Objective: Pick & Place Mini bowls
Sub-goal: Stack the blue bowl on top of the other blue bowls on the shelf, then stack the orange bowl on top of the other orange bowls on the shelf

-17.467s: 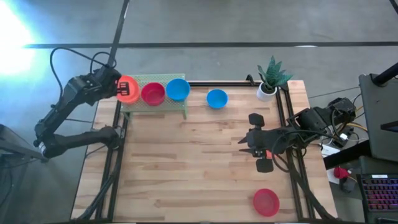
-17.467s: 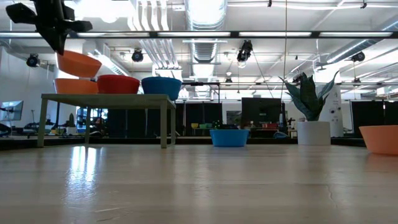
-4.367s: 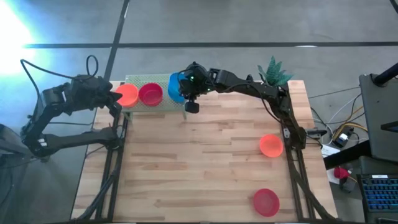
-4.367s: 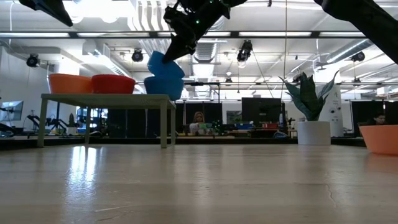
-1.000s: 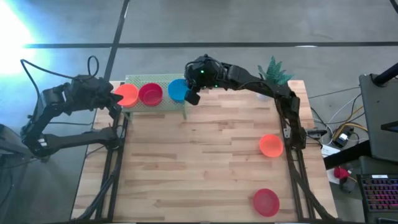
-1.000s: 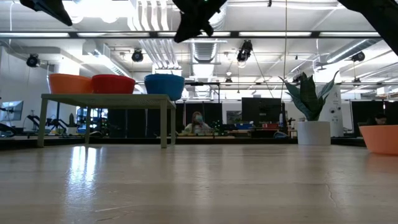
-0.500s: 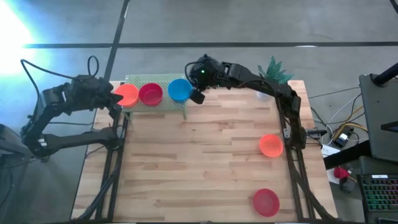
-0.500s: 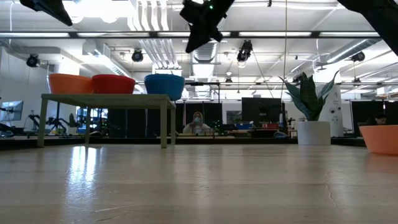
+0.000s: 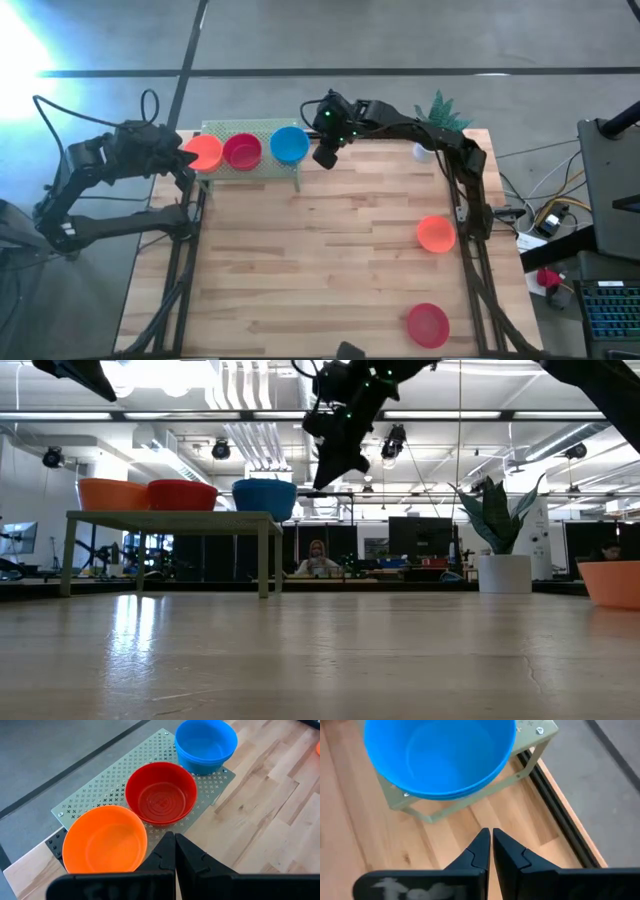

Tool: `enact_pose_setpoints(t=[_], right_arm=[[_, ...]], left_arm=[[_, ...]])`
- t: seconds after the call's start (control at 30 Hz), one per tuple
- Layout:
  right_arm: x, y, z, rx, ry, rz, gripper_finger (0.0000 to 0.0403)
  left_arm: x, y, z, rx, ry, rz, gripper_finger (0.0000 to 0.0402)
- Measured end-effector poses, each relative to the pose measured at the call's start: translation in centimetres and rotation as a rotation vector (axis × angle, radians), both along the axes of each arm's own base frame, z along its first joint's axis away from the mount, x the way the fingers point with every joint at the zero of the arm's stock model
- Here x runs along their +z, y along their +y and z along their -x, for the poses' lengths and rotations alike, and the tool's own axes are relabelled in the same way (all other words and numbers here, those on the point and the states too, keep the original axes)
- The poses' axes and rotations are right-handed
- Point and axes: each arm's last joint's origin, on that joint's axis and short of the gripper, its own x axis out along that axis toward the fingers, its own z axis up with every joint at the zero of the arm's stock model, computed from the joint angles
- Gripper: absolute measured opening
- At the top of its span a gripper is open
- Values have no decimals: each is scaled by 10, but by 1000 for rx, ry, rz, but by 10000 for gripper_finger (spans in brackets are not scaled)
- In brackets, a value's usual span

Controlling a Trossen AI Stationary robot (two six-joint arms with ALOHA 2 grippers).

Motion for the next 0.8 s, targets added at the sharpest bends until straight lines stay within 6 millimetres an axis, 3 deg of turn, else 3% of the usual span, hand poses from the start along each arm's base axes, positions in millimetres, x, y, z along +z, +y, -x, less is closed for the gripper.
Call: enact_pose_setpoints(t=[0.33, 0.7, 0.8], right_arm=[[-16, -6, -11, 59, -149, -48, 17], [-13, -6, -14, 70, -196, -46, 17], [-5, -5, -11, 66, -192, -43, 17]], left_arm=[[0, 0, 0, 0, -1, 0, 0], [0, 0, 0, -1, 0, 0, 0], [0, 0, 0, 0, 0, 0, 0]])
